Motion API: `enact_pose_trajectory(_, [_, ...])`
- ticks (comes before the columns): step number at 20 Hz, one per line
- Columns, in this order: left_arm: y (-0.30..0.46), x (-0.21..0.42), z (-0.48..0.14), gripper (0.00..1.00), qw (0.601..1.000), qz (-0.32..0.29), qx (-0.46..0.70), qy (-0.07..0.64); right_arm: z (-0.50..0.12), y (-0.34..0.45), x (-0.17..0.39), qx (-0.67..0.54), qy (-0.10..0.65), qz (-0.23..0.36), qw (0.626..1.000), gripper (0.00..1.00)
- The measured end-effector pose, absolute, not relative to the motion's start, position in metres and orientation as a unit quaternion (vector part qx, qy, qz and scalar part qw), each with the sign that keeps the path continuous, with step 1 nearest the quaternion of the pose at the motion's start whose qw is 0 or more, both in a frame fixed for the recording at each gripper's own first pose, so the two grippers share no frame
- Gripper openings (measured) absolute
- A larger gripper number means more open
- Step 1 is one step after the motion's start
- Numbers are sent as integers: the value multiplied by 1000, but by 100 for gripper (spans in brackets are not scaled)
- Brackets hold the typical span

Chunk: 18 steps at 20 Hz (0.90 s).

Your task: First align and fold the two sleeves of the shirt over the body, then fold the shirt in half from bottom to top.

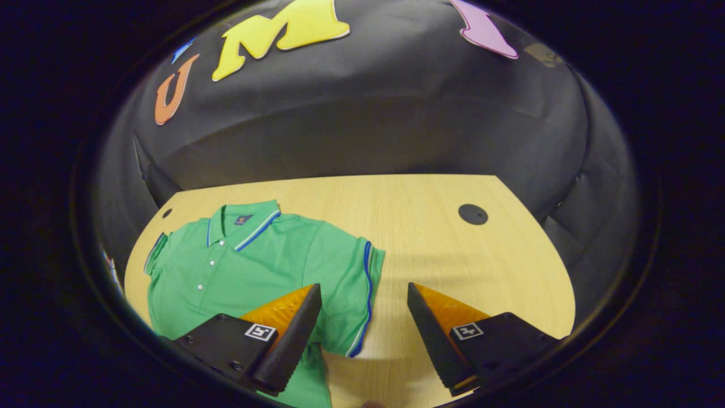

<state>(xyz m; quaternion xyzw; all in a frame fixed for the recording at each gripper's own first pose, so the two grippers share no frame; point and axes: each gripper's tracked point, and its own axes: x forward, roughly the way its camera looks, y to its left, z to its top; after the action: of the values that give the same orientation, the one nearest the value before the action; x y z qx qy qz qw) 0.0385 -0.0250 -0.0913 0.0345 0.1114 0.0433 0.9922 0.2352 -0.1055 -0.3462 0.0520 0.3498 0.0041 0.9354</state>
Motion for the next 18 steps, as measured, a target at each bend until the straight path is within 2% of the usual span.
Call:
enact_pose_trajectory(1, [-26,38,-95,100,992,45,33,117,-353,-102,240,55,355,7,933,94])
enact_pose_trajectory(4, [-28,37,-100,100,990,48,34,126,-363,-97,248,71,370,10,926,67])
enact_pose_trajectory(5, [-29,36,-101,100,990,48,36,127,-363,-101,251,67,374,4,925,67])
enact_pose_trajectory(7, [-26,36,-104,100,990,49,39,130,-371,-104,251,66,375,-3,925,28])
enact_pose_trajectory(8, [-25,36,-104,100,989,50,38,131,-372,-104,250,67,381,-3,922,16])
enact_pose_trajectory(9, [-24,36,-104,100,989,51,36,132,-374,-109,255,64,376,-12,924,17])
enact_pose_trajectory(10, [-24,36,-105,100,989,52,36,133,-374,-111,256,72,375,-17,924,4])
enact_pose_trajectory(18, [-11,29,-105,100,988,68,19,136,-334,-109,252,101,349,-20,931,3])
